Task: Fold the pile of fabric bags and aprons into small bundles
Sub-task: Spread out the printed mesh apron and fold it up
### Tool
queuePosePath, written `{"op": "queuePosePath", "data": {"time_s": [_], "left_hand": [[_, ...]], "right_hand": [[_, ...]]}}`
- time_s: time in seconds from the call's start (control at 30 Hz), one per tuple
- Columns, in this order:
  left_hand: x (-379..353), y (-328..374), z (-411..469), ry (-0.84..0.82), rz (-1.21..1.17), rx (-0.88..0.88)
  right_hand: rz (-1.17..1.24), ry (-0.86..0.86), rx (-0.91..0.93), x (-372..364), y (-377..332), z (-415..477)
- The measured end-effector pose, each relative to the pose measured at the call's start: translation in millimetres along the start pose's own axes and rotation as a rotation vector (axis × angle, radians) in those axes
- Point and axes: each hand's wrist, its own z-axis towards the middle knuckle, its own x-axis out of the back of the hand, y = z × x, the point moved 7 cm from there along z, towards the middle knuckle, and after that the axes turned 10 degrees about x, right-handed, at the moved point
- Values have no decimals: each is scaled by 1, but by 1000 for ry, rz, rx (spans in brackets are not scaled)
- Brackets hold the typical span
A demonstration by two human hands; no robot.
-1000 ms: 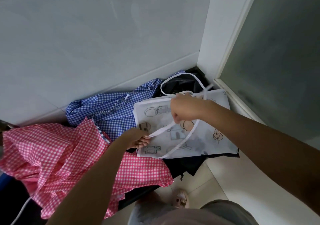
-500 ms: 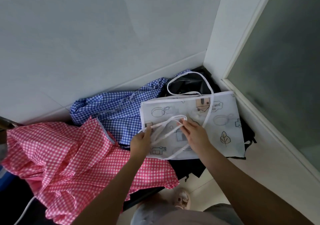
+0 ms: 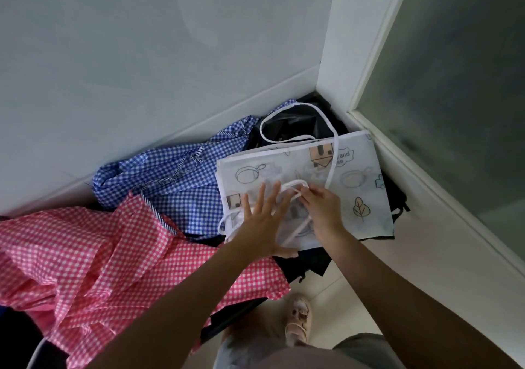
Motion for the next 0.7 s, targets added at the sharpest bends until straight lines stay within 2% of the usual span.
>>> {"op": "queuePosePath", "data": {"time_s": [0.13, 0.23, 0.3, 0.4, 0.47, 0.53, 0.6, 0.67, 0.7], "left_hand": [[-19, 2, 6, -64, 81, -52], [-25, -2, 6, -81, 87, -71], [-27, -2, 8, -105, 116, -90], [-23, 3, 7, -152, 125, -119], [-18, 5, 5, -182, 103, -119], [-17, 7, 3, -202, 98, -120], [-19, 7, 3, -223, 83, -117], [-21, 6, 5, -228, 48, -106], [-22, 6, 5, -224, 38, -102]], "right_hand": [[-340, -115, 166, 9, -12, -2], [-463, -269, 343, 16, -30, -6], [-579, -475, 570, 18, -43, -13], [-1028, -882, 777, 23, -33, -31], [-1275, -1007, 917, 30, -20, -38], [-1407, -1015, 933, 36, -9, -37], [-1450, -1031, 844, 41, -3, -32], [-1404, -1025, 736, 48, -4, -28], [-1317, -966, 683, 53, -9, -26]]}}
